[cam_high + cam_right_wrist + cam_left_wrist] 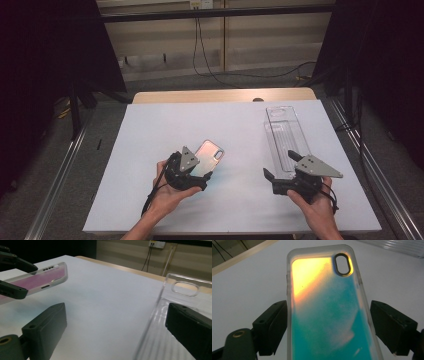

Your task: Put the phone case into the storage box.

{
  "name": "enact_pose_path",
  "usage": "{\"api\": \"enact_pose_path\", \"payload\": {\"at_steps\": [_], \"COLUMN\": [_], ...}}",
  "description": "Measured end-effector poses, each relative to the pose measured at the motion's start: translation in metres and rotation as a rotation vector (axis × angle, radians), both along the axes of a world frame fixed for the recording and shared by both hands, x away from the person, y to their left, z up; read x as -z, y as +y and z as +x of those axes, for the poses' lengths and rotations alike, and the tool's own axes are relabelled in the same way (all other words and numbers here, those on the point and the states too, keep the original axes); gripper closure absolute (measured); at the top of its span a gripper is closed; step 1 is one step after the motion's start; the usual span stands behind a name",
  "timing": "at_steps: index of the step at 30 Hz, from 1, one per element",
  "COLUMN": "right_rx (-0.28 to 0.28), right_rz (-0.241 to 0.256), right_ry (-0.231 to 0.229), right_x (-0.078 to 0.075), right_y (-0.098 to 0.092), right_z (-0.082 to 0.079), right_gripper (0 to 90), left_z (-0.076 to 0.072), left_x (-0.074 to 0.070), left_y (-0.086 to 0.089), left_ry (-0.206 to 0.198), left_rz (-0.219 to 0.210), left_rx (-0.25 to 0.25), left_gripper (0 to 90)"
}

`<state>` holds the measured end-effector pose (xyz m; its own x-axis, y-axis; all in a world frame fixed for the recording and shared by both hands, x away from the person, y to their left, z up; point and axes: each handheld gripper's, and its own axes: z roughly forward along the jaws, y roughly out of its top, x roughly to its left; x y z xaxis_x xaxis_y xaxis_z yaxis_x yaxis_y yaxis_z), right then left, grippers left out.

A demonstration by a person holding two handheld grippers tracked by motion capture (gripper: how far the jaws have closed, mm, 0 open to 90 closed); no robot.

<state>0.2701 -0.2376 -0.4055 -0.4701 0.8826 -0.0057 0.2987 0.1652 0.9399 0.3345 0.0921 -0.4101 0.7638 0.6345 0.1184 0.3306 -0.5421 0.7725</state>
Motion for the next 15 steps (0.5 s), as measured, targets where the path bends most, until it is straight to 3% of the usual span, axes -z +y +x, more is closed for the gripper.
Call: {"api": "enact_pose_path", "payload": {"at_steps": [4, 7, 12, 15], "right_rx": [-0.017, -0.043, -0.075, -0.073], "right_rz": [0.002, 0.027, 0.022, 0.018], "right_ry": [0.022, 0.071, 0.107, 0.116], "right_x": [0.003, 0.005, 0.004, 0.003], "right_y": [0.009, 0.017, 0.024, 0.031], "right_z": [0.005, 0.008, 0.012, 0.016], "right_gripper": [3.5, 6.9, 5.8, 5.2], "left_z": [-0.001, -0.005, -0.009, -0.013], "left_x": [0.005, 0.006, 0.006, 0.003], "left_y": [-0.004, -0.008, -0.014, -0.018], "left_ry": [0.001, -0.003, -0.016, -0.045], "left_rz": [0.017, 0.018, 0.018, 0.022], "left_rx": [0.008, 0.016, 0.031, 0.044], "left_gripper": [16.8, 16.8, 16.7, 16.8]}}
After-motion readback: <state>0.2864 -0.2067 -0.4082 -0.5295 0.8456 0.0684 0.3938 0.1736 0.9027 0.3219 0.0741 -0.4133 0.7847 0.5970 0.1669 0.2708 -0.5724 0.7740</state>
